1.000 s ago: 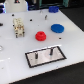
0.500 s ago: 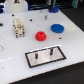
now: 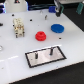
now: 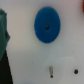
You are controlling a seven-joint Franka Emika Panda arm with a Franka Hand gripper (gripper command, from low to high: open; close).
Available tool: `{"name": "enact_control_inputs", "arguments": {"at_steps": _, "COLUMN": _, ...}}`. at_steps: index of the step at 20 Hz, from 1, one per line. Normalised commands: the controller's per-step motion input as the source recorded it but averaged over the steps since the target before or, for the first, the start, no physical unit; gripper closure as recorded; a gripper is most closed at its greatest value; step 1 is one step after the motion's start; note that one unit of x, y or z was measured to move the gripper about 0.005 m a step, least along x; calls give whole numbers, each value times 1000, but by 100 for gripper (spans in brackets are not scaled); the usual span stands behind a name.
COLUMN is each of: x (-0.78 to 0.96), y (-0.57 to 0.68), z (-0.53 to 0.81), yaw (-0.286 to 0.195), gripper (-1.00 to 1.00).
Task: Insert the blue gear onto the right peg, followed by the red gear
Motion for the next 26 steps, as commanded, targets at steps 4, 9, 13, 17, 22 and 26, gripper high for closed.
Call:
{"name": "enact_control_inputs", "arguments": {"at_steps": 4, "x": -343, "y": 111, "z": -569, "yaw": 0, "gripper": -100}}
{"name": "enact_control_inputs", "arguments": {"at_steps": 9, "x": -350, "y": -117, "z": -547, "yaw": 0, "gripper": -100}}
{"name": "enact_control_inputs", "arguments": {"at_steps": 13, "x": -277, "y": -263, "z": -479, "yaw": 0, "gripper": -100}}
{"name": "enact_control_inputs", "arguments": {"at_steps": 17, "x": -329, "y": -124, "z": -386, "yaw": 0, "gripper": -100}}
{"name": "enact_control_inputs", "arguments": {"at_steps": 22, "x": -380, "y": -18, "z": -258, "yaw": 0, "gripper": -100}}
{"name": "enact_control_inputs", "arguments": {"at_steps": 26, "x": -378, "y": -11, "z": -192, "yaw": 0, "gripper": -100}}
